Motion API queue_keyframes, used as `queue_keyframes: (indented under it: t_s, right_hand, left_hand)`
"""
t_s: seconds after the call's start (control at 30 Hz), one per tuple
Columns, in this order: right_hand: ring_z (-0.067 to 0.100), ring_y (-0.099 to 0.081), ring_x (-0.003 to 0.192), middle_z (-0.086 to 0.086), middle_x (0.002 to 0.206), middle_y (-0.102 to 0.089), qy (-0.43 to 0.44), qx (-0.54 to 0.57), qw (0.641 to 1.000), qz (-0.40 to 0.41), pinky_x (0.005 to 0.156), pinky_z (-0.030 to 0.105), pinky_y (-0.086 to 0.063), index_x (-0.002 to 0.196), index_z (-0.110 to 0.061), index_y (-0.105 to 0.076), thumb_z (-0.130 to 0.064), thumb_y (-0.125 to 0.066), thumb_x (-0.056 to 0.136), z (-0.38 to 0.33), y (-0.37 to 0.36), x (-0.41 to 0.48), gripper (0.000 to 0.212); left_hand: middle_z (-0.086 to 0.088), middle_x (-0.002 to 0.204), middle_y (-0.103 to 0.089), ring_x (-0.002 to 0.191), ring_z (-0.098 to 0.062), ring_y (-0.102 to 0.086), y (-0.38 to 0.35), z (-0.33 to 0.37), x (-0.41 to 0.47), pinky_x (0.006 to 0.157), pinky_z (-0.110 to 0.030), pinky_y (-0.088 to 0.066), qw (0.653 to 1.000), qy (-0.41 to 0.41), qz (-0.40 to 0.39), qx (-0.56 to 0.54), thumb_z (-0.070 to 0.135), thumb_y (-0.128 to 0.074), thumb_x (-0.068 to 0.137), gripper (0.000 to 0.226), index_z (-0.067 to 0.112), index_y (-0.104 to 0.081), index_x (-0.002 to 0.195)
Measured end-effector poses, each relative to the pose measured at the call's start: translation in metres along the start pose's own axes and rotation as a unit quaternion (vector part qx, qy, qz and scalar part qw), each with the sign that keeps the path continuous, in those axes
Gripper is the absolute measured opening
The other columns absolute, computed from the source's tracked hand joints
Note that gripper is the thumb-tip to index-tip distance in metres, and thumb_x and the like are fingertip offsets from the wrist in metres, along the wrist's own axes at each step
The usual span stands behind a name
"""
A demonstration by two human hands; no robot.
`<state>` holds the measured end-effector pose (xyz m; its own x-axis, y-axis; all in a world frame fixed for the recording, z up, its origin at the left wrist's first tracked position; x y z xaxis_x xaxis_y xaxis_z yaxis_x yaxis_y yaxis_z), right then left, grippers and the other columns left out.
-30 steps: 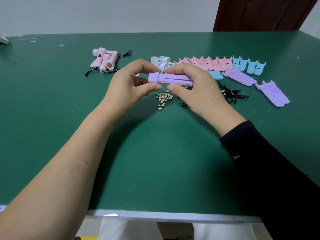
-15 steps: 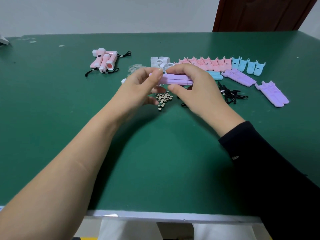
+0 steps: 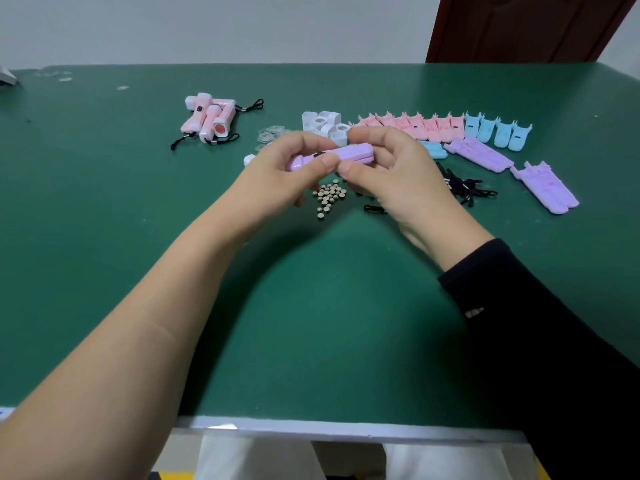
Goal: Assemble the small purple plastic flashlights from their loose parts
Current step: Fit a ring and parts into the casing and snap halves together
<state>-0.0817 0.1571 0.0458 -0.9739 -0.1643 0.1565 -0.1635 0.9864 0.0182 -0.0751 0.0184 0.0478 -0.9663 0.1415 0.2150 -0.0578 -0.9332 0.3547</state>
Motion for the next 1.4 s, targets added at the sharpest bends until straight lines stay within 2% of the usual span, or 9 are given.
queue_keyframes:
  t_s: [0.17,0.33,0.47,0.53,0.67,0.77,0.87,1.03,1.4]
  right_hand:
    - [0.012,-0.067,0.091,0.007,0.112,-0.065,-0.009,0.009,1.000,0.019,0.075,0.022,-0.056,0.109,-0.017,-0.056,-0.004,-0.066,0.087,0.003,0.002,0.001,0.027]
    - [0.010,-0.066,0.081,0.003,0.104,-0.068,-0.012,0.001,1.000,0.022,0.080,0.029,-0.057,0.110,-0.018,-0.054,-0.005,-0.071,0.083,0.004,0.004,0.000,0.034]
    - [0.011,-0.066,0.080,0.001,0.096,-0.068,-0.019,0.012,1.000,0.020,0.080,0.029,-0.058,0.109,-0.016,-0.053,-0.003,-0.071,0.083,0.005,0.005,0.001,0.034]
    - [0.013,-0.066,0.081,0.004,0.098,-0.067,-0.025,0.018,0.999,0.019,0.078,0.028,-0.057,0.110,-0.014,-0.052,-0.001,-0.071,0.083,0.007,0.005,0.001,0.036]
    - [0.015,-0.065,0.083,0.012,0.105,-0.066,-0.034,0.029,0.999,0.008,0.079,0.026,-0.057,0.115,-0.011,-0.049,0.000,-0.069,0.084,0.009,0.001,0.000,0.039]
    - [0.016,-0.065,0.085,0.015,0.109,-0.066,-0.036,0.026,0.999,0.003,0.076,0.024,-0.057,0.120,-0.009,-0.050,0.001,-0.068,0.084,0.010,0.000,0.000,0.041]
    - [0.015,-0.066,0.086,0.013,0.107,-0.067,-0.042,0.040,0.998,0.001,0.072,0.022,-0.056,0.118,-0.009,-0.051,0.001,-0.069,0.084,0.012,0.001,0.001,0.040]
    - [0.013,-0.067,0.084,0.005,0.099,-0.068,-0.039,0.039,0.998,0.002,0.071,0.022,-0.055,0.104,-0.017,-0.052,-0.001,-0.071,0.082,0.011,0.005,0.003,0.033]
    - [0.014,-0.068,0.085,0.010,0.103,-0.068,-0.037,0.038,0.999,0.004,0.072,0.023,-0.056,0.115,-0.012,-0.051,0.000,-0.072,0.082,0.011,0.008,0.004,0.041]
  left_hand:
    - [0.006,0.092,-0.064,0.077,-0.007,-0.051,0.003,0.001,0.001,0.063,-0.022,-0.045,1.000,-0.008,0.018,0.017,0.030,-0.059,0.097,0.007,0.030,-0.067,0.096]
    - [0.019,0.069,-0.056,0.071,-0.009,-0.045,0.004,-0.001,0.001,0.058,-0.020,-0.042,1.000,-0.003,0.023,0.008,0.030,-0.065,0.093,0.004,0.033,-0.067,0.090]
    - [-0.002,0.079,-0.050,0.075,-0.016,-0.039,0.000,-0.005,0.000,0.058,-0.021,-0.037,0.999,0.007,0.023,-0.035,0.031,-0.064,0.093,0.008,0.031,-0.069,0.087]
    - [-0.004,0.079,-0.047,0.075,-0.017,-0.037,-0.002,-0.007,0.001,0.058,-0.022,-0.036,0.999,0.014,0.020,-0.045,0.031,-0.065,0.093,0.008,0.031,-0.070,0.087]
    - [0.006,0.074,-0.054,0.068,-0.009,-0.043,0.003,-0.010,0.003,0.057,-0.019,-0.037,0.997,0.021,0.035,-0.071,0.032,-0.064,0.092,0.010,0.027,-0.069,0.085]
    - [-0.001,0.077,-0.053,0.068,-0.009,-0.043,0.004,-0.011,0.004,0.056,-0.019,-0.038,0.998,0.013,0.031,-0.050,0.028,-0.064,0.094,0.010,0.027,-0.069,0.085]
    - [-0.001,0.076,-0.052,0.069,-0.010,-0.042,0.003,-0.011,0.004,0.055,-0.018,-0.039,0.999,0.011,0.019,-0.039,0.027,-0.064,0.094,0.010,0.028,-0.069,0.085]
    - [0.014,0.072,-0.058,0.068,-0.005,-0.046,0.001,-0.010,0.004,0.053,-0.017,-0.044,1.000,-0.005,0.002,-0.019,0.025,-0.064,0.094,0.005,0.028,-0.069,0.092]
    - [0.023,0.066,-0.058,0.066,-0.007,-0.047,-0.001,-0.011,0.005,0.055,-0.020,-0.045,1.000,-0.006,-0.010,0.002,0.028,-0.065,0.093,0.009,0.021,-0.067,0.098]
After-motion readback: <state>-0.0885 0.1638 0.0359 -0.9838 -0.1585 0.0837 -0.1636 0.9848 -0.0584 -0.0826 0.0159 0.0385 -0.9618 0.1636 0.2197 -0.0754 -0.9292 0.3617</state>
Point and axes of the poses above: each hand's wrist, its own x-axis towards the middle knuckle, its own y-axis out of the back of the hand, z = x × y, the point moved 9 cm from there along x, towards the middle knuckle
